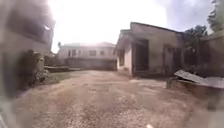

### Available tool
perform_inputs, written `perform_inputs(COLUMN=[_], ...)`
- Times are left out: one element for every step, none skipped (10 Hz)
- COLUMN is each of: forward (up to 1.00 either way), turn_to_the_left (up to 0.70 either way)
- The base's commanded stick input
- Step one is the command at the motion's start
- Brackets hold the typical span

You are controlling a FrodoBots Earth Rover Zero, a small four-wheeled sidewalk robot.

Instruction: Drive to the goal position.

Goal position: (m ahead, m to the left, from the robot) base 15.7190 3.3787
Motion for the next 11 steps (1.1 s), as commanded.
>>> perform_inputs(forward=[0.7, 0.7, 0.7, 0.7, 0.7, 0.7, 0.7, 0.7, 0.7, 0.7, 0.7], turn_to_the_left=[0.08, 0.08, 0.08, 0.08, 0.08, 0.08, 0.08, 0.08, 0.08, 0.08, 0.08])
